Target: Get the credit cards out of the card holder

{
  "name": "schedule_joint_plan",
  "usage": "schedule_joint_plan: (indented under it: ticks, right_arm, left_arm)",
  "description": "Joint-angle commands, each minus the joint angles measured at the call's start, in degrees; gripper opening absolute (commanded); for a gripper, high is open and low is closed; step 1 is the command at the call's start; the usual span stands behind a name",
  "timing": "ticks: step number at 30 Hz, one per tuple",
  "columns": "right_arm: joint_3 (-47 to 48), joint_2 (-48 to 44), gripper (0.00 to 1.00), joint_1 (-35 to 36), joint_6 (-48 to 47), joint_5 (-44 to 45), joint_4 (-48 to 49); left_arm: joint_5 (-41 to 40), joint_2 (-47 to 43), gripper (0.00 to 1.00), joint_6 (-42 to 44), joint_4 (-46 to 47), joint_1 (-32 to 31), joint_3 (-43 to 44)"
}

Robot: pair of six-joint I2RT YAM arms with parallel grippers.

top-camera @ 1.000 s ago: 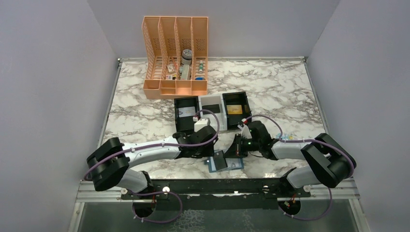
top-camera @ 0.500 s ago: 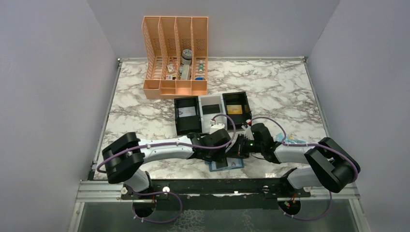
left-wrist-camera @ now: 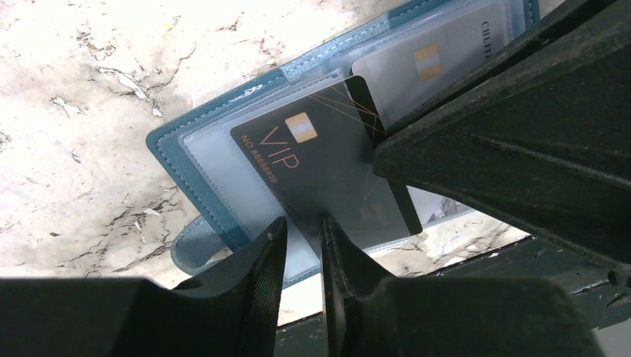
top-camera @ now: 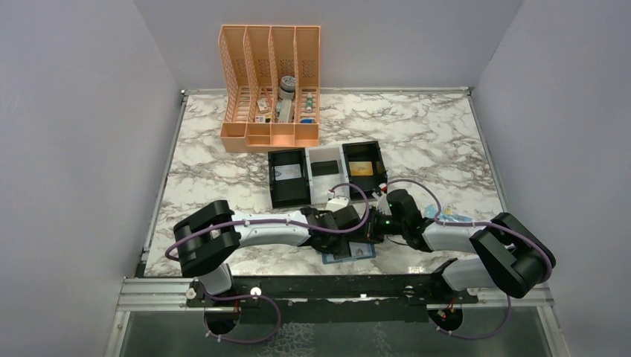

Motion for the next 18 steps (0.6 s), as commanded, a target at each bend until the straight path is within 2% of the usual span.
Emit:
schedule_joint_plan:
  ticks: [1,5,18]
  right_arm:
    - [0.1,-1.5,0.09,-0.4,-1.3,-1.8,0.9]
    - [0.1,-1.8,0.01,-0.4,-2.2,-1.9,0.2]
    - [2.1,-6.6,0.01,-1.9,-9.6,-0.5,-9.8]
  left_arm:
    - [-3.6,1.4,0.25,-0.7,-4.3,-0.4,-0.9]
    - [-3.7,1.7,0.25,-0.5,-4.3,-0.4,-0.8]
    - [-4.7,2.2,0.23,-1.4,-5.1,-0.4,-1.3]
